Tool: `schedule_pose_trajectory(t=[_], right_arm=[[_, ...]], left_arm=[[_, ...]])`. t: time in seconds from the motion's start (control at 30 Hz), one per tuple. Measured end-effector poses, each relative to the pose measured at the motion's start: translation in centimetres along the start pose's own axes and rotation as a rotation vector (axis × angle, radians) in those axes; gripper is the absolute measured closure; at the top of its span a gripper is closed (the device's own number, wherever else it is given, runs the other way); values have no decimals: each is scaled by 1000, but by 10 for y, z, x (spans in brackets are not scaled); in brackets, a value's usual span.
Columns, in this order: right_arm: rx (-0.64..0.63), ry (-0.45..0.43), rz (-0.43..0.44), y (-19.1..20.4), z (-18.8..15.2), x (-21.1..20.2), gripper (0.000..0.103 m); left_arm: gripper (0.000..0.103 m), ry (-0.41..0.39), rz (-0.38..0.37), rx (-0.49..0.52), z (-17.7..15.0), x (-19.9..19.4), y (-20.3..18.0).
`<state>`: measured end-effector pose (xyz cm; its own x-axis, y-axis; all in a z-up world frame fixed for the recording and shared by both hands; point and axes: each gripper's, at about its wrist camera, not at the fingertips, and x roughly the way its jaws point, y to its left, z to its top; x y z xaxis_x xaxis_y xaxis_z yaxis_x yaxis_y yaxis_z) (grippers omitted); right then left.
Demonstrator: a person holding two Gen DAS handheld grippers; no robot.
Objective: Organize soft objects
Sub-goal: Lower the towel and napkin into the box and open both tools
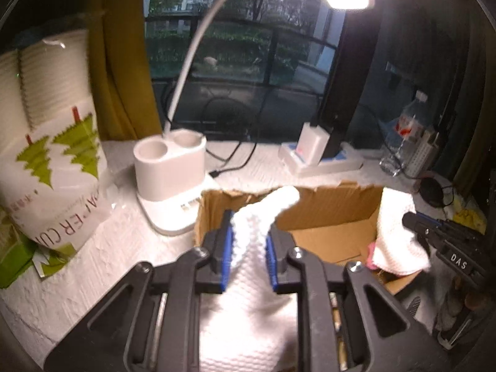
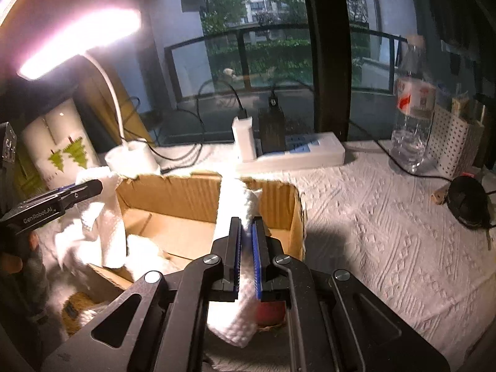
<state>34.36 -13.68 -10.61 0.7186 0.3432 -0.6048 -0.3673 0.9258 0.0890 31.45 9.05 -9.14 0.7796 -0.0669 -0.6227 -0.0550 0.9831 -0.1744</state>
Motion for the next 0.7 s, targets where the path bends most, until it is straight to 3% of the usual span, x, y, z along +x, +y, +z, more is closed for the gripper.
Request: schedule_pose_trajectory(t=[0.13,0.33,0.43,0.47,0.5,0.7], right_arm=[[13,27,-14,-4,-3,9,96],[14,37,-20,-3,-3,10,93],[21,32,-21,-3,-1,7,73],[23,28,-18,-3,-1,6,66],[24,24,-18,-3,0,4,63],[16,1,-32,-1,1,-11,55]], left_arm=[[82,56,32,20,-5,14,-3],[71,63,29,29,-5,12,-5],[64,60,20,12,-3,9,-3],[48,58,15,7,-2,8,-3],[39,51,6,-3,-1,6,-2],[38,16,9,-17,3,-11,-2]])
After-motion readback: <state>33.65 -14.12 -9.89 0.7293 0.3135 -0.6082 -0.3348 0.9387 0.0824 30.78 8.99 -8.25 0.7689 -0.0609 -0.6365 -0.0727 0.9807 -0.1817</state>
